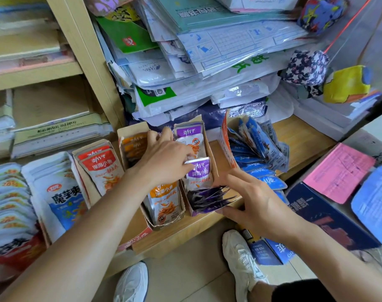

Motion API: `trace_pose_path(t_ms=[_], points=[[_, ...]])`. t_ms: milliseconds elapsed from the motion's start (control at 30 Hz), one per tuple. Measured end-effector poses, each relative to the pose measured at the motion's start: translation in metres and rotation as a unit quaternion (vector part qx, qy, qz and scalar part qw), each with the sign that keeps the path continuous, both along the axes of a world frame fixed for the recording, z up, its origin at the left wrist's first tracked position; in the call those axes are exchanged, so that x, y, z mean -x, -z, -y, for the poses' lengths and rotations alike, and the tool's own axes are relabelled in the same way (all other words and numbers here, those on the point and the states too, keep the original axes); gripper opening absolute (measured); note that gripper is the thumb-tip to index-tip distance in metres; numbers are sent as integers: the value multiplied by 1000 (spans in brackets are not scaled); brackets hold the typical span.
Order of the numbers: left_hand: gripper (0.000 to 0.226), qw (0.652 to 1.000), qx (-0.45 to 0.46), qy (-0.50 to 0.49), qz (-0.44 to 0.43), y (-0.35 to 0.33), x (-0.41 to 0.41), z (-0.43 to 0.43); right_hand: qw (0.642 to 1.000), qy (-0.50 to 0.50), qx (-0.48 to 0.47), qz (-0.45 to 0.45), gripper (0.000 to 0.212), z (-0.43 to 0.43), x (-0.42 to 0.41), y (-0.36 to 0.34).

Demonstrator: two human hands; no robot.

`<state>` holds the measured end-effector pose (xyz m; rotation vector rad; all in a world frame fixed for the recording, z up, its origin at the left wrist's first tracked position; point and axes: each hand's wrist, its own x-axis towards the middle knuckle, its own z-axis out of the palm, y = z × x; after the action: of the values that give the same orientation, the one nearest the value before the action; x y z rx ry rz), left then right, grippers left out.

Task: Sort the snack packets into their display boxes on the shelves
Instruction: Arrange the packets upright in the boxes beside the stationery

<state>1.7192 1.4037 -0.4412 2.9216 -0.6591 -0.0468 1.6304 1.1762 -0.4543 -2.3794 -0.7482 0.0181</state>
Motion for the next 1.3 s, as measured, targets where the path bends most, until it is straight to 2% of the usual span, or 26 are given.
trace_pose_path(t_ms=[167,333,400,500,567,633,667,700,767,800,867,967,1133,1200,1300], points=[[11,997,74,-1,-38,-9,2,-2,999,17,10,29,45,1,0,4],[2,984,173,-1,45,-20,9,-13,995,69,14,71,47,-5,1,4],[5,985,169,41,-12,-28,13,-16,994,75,5,80,53,-8,0,5],[13,971,156,81,-163,-36,17,-20,995,77,-21,64,65,-12,1,4],[23,948,189,86,-240,-41,17,-25,996,72,-26,50,75,-14,2,3],[29,929,241,76,-270,-39,15,-30,998,42,-4,40,76,-14,1,2],[26,934,258,62,-238,-36,13,-30,999,23,8,35,72,-14,0,2],[25,953,253,42,-164,-30,11,-30,999,8,15,28,69,-14,-2,1],[31,983,184,5,7,-16,6,-31,1000,-4,12,11,61,-13,-4,0],[36,989,137,-6,50,-11,4,-30,1000,-7,8,7,57,-12,-5,0],[42,995,70,-10,69,-5,1,-27,1000,-15,7,5,53,-13,-6,1],[42,997,19,14,68,1,0,-15,1000,-15,16,10,49,-13,-8,3],[8,981,130,1,144,4,-6,-9,1000,7,12,-2,47,-11,-8,1],[8,967,215,-32,129,-2,-5,-10,1000,11,7,1,48,-10,-7,2],[15,926,353,-102,89,-11,-9,-21,1000,19,5,7,54,-9,-7,5]])
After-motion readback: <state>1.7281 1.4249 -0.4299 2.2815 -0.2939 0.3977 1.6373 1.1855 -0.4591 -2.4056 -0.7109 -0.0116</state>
